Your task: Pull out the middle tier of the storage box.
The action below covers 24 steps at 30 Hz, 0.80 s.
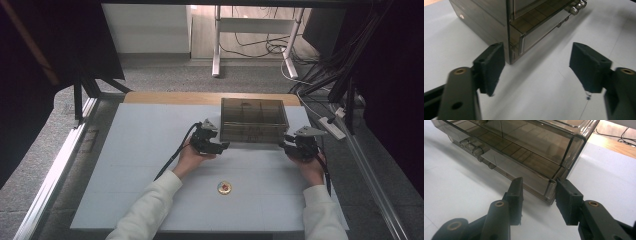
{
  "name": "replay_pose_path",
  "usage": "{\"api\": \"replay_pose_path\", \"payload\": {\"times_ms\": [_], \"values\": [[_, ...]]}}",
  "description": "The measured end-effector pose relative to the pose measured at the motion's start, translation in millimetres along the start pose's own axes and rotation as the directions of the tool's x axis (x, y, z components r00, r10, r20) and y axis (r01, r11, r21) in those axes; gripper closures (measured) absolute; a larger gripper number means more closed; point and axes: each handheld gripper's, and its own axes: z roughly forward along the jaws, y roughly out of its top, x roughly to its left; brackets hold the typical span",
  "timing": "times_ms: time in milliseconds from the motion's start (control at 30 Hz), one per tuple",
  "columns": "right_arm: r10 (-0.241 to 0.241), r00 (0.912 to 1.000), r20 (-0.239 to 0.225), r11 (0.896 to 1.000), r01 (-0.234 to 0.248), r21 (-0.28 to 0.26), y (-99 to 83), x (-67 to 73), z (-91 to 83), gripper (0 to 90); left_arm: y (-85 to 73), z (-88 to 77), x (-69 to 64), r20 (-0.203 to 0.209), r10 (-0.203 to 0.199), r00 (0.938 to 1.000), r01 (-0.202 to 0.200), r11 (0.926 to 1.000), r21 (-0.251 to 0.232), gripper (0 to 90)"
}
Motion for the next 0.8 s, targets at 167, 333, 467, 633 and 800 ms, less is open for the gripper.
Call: {"api": "replay_pose_path", "payload": {"times_ms": [167, 333, 467, 633, 800], "values": [[-0.002, 1.0000, 0.003, 1.000, 0.002, -0.003, 0.1, 0.3, -0.1, 60.0, 0.6, 1.2, -1.2, -0.013, 0.009, 0.9999, -0.010, 0.9999, -0.004, 41.2], [-0.007, 1.0000, 0.007, 1.000, 0.007, 0.003, 0.2, 0.8, 0.1, 60.5, 0.6, 4.9, 0.8, -0.024, 0.002, 0.9997, -0.003, 1.0000, -0.003, 50.5], [-0.004, 1.0000, 0.005, 1.000, 0.004, -0.002, 0.0, 0.1, -0.3, 61.3, 1.2, 6.9, 1.6, -0.036, 0.000, 0.9993, 0.000, 1.0000, 0.003, 55.6], [-0.005, 0.9999, 0.011, 1.000, 0.005, 0.000, -0.2, 0.2, -0.3, 63.9, 3.1, 7.5, 0.4, -0.062, 0.005, 0.9980, -0.005, 1.0000, 0.006, 65.8], [0.000, 0.9997, 0.026, 1.000, 0.000, 0.003, -0.8, -1.0, -1.0, 70.9, 3.0, 6.4, 1.5, -0.070, 0.008, 0.9975, -0.007, 0.9999, 0.011, 75.6]]}}
